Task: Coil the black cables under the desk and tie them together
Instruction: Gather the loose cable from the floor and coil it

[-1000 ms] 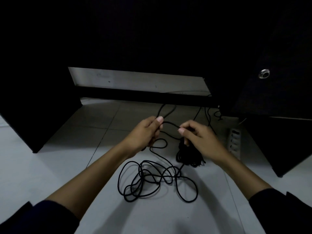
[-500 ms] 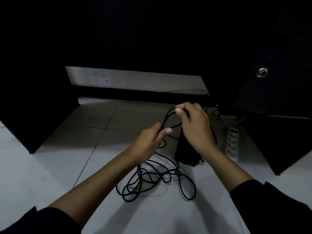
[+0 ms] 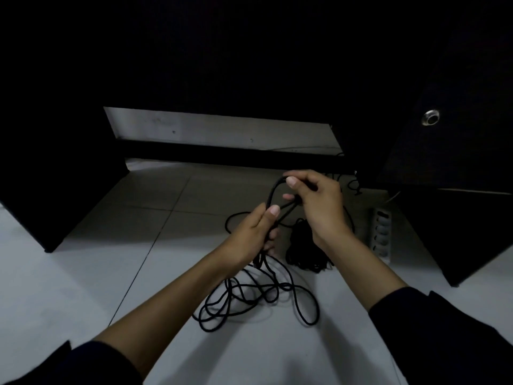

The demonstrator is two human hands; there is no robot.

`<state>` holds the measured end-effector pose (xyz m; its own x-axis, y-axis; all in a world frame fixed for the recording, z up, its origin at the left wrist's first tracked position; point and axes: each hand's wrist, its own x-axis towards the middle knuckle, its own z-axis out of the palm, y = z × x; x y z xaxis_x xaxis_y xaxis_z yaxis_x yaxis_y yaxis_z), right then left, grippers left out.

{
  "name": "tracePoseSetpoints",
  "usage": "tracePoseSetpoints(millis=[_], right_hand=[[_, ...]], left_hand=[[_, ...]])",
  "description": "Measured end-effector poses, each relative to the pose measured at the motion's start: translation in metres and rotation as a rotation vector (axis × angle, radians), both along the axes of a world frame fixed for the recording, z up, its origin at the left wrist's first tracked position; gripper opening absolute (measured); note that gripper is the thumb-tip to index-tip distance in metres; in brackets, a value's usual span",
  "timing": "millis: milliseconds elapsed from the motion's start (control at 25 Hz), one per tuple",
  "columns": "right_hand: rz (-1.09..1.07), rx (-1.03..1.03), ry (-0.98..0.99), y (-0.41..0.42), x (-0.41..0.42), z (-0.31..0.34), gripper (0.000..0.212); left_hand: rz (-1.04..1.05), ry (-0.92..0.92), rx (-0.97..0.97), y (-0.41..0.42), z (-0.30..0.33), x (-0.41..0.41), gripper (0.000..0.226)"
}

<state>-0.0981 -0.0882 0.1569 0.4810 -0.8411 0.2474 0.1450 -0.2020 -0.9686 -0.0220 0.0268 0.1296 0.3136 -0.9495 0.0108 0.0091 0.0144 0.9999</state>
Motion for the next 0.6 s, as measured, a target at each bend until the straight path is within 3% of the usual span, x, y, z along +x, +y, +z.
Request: tracePoseSetpoints(millis=[320,400,480,600], right_hand=[[0.013,0.049,-0.068,0.002,-0.006,0.001,0.011],[0.109,0.097,0.038,0.017,-0.011,-0.006,0.022],[0.376,0.186,0.226,0.036,-0.017,-0.020,0.047],[0.651,0.093,0.486,0.051,-0.027,-0.044,0.060]], left_hand=[[-0.009,0.042,0.058,-0.004,0.007,-0.001,0.028],[0.051,0.073,0.017,-0.004,0.009,0.001,0.027],[0.116,0.101,-0.037,-0.005,0.012,0.003,0.026],[0.205,0.108,-0.070,-0.008,0.018,0.012,0.026]])
